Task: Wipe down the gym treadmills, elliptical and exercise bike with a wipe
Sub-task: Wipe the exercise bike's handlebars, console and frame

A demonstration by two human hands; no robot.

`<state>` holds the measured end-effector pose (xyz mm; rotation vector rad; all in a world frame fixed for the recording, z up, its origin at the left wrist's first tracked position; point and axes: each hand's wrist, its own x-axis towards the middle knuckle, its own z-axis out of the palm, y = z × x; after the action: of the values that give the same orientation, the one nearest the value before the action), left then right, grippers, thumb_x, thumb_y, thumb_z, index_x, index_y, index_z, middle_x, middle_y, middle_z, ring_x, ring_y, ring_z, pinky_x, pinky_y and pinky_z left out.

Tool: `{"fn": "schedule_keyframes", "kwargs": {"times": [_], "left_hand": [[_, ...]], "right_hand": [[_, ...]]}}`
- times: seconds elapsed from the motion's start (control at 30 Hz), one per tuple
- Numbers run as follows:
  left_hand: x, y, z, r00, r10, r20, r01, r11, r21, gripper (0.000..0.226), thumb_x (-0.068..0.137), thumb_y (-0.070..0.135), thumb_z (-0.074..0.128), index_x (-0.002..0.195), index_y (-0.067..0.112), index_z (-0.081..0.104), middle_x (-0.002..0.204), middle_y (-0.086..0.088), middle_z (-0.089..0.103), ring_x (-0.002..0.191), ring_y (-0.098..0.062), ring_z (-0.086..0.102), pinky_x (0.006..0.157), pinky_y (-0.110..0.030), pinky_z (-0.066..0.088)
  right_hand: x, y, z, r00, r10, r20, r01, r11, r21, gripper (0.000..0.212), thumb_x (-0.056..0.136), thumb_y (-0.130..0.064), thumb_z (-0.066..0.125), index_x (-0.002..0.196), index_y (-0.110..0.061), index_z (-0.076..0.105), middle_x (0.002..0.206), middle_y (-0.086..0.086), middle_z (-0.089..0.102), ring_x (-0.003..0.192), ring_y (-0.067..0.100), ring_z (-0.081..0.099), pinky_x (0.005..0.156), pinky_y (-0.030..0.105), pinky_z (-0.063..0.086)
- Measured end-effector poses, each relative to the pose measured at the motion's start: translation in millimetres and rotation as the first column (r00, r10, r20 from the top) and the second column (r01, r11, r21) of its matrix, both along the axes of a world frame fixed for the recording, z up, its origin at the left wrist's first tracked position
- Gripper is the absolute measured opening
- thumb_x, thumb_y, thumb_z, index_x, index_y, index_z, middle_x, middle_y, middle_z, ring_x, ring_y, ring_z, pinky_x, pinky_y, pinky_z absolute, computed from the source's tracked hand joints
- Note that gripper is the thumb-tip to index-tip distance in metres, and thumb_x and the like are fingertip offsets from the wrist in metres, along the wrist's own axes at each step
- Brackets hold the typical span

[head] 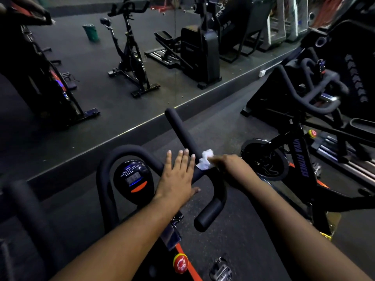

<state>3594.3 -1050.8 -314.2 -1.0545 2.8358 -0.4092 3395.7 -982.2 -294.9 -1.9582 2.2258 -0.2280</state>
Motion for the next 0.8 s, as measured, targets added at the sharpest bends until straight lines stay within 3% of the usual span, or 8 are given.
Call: {"fn": "schedule_keyframes", "kwargs": {"times": [0.1,0.2,0.3,0.37,0.47,0.6,0.7,0.8], "left_hand": [[2,2,3,1.0,0.001,0.008,-0.001,1.0,-0.022,0.106,0.096,0.075,0.031,0.159,0.003,-0.014,0.165,-0.024,-0.021,0.155,-0.036,-0.017,0.115,-0.068,-0.018],[3,3,6,0.998,0.013,0.067,-0.013,1.0,0.003,0.098,0.097,0.072,0.031,0.158,-0.002,0.016,0.167,-0.026,0.003,0.156,-0.039,-0.003,0.115,-0.068,-0.017],[1,2,9,0.998,0.031,0.054,-0.034,0.999,0.041,0.091,0.097,0.071,0.036,0.151,-0.002,0.037,0.159,-0.026,0.032,0.152,-0.038,0.023,0.119,-0.064,-0.014],[0,1,10,0.998,0.04,0.056,-0.042,0.998,0.041,0.093,0.098,0.07,0.036,0.152,-0.005,0.032,0.158,-0.027,0.034,0.152,-0.038,0.023,0.12,-0.063,-0.013],[-1,1,10,0.997,0.056,0.058,-0.058,0.998,0.034,0.098,0.097,0.07,0.039,0.155,-0.007,0.023,0.161,-0.028,0.027,0.154,-0.037,0.019,0.12,-0.062,-0.016],[-2,-1,7,0.996,0.066,0.066,-0.068,0.998,0.019,0.101,0.095,0.073,0.039,0.155,-0.007,0.024,0.16,-0.027,0.031,0.152,-0.036,0.025,0.121,-0.061,-0.012],[-1,-1,5,0.996,0.056,0.072,-0.056,0.998,-0.007,0.102,0.094,0.075,0.038,0.155,-0.005,0.026,0.159,-0.026,0.034,0.151,-0.035,0.029,0.122,-0.061,-0.005],[-1,1,5,0.996,0.048,0.072,-0.047,0.999,-0.011,0.102,0.094,0.075,0.039,0.156,-0.004,0.025,0.159,-0.026,0.034,0.151,-0.034,0.029,0.123,-0.061,-0.005]], "right_hand": [[6,-41,29,0.997,0.009,0.083,0.006,0.983,-0.184,0.055,0.092,-0.008,0.053,0.145,-0.02,0.055,0.155,0.005,0.047,0.129,0.032,0.057,0.098,0.044,0.052],[15,-94,48,0.996,0.08,0.047,-0.061,0.943,-0.326,0.063,0.092,0.005,0.043,0.15,-0.019,0.049,0.162,0.0,0.036,0.143,0.024,0.045,0.104,0.039,0.048],[21,-134,56,0.967,0.242,-0.081,-0.255,0.919,-0.301,0.056,0.098,0.003,0.045,0.152,-0.013,0.046,0.163,0.005,0.033,0.15,0.024,0.032,0.11,0.038,0.043],[21,-145,50,0.91,0.345,-0.232,-0.392,0.896,-0.207,0.05,0.101,-0.003,0.048,0.15,-0.007,0.046,0.161,0.009,0.036,0.149,0.028,0.034,0.109,0.039,0.043],[14,-136,34,0.855,0.411,-0.316,-0.487,0.845,-0.222,0.046,0.097,-0.01,0.041,0.139,0.0,0.058,0.148,0.016,0.053,0.133,0.037,0.054,0.097,0.045,0.056],[-7,-98,12,0.734,0.476,-0.484,-0.617,0.766,-0.183,0.051,0.094,-0.016,0.035,0.133,-0.005,0.065,0.14,0.012,0.062,0.119,0.031,0.066,0.085,0.037,0.059],[-26,-63,-4,0.657,0.556,-0.509,-0.687,0.72,-0.1,0.049,0.097,-0.023,0.037,0.135,-0.01,0.064,0.143,0.007,0.06,0.124,0.028,0.063,0.088,0.034,0.059],[-32,-32,-14,0.73,0.578,-0.364,-0.624,0.781,-0.011,0.052,0.099,-0.028,0.033,0.147,-0.019,0.054,0.152,-0.002,0.051,0.133,0.021,0.056,0.092,0.033,0.058]]}}
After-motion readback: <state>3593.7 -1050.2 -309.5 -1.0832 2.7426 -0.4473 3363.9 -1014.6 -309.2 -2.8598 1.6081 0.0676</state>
